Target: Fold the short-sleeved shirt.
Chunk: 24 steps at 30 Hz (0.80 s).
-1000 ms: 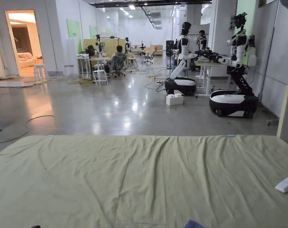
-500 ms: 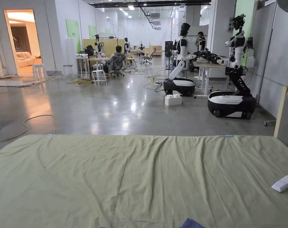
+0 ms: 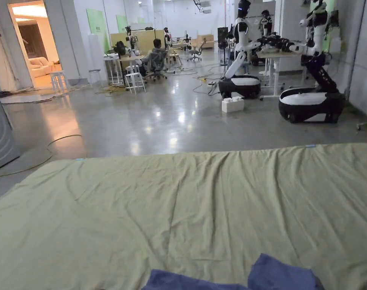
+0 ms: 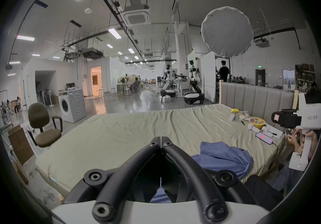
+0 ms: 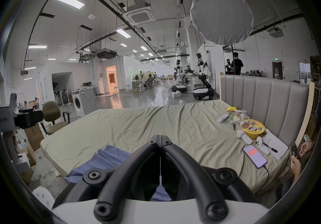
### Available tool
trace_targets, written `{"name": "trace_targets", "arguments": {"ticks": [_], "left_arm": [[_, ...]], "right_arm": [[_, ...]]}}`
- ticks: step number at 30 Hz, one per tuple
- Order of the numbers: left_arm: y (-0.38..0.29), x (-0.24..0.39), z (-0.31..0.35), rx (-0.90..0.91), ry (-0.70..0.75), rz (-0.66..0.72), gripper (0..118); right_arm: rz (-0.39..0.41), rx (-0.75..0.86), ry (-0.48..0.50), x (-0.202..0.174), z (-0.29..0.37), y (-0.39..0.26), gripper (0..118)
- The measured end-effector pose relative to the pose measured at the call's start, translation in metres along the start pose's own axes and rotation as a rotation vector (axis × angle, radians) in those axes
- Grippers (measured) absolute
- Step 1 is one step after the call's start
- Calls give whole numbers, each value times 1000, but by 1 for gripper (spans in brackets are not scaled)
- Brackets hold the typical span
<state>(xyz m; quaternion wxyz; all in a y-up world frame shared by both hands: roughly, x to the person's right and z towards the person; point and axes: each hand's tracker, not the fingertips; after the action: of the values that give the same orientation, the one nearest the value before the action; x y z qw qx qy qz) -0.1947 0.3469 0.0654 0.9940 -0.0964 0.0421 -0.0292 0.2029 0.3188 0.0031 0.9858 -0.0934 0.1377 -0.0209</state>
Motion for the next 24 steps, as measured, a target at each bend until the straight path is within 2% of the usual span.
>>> {"name": "trace_targets", "arguments": {"ticks": [5, 7, 8, 9, 11, 12, 14, 18, 22, 24], "left_arm": [[-40, -10, -88, -182, -120, 88, 0], [-52, -17, -130, -268, -150, 175, 1], [-56, -24, -154, -288, -210, 262, 9], [-60, -30, -179, -315, -261, 327, 33], [-65, -31, -223, -368, -252, 286, 74], [-68, -29, -248, -401, -236, 263, 82], [-77, -29, -297, -533, -231, 165, 81], [-104, -32, -367, -675, -237, 180, 81], [-128, -37, -413, -781, -189, 178, 80], [-140, -39, -428, -851, -195, 219, 71]], "right_arm": [[-26, -69, -16, 6, -11, -16, 1], [-22, -115, -51, 9, -13, -22, 1], [-26, -131, -57, 12, -14, -26, 1], [-35, -149, -59, 16, -16, -30, 1], [-66, -191, -77, 25, -21, -39, 1], [-81, -212, -97, 28, -24, -43, 1], [-100, -242, -136, 35, -28, -50, 1], [-38, -294, -199, 41, -34, -58, 1], [-57, -320, -199, 47, -38, -65, 1], [-63, -330, -205, 48, -39, -68, 1]]}}
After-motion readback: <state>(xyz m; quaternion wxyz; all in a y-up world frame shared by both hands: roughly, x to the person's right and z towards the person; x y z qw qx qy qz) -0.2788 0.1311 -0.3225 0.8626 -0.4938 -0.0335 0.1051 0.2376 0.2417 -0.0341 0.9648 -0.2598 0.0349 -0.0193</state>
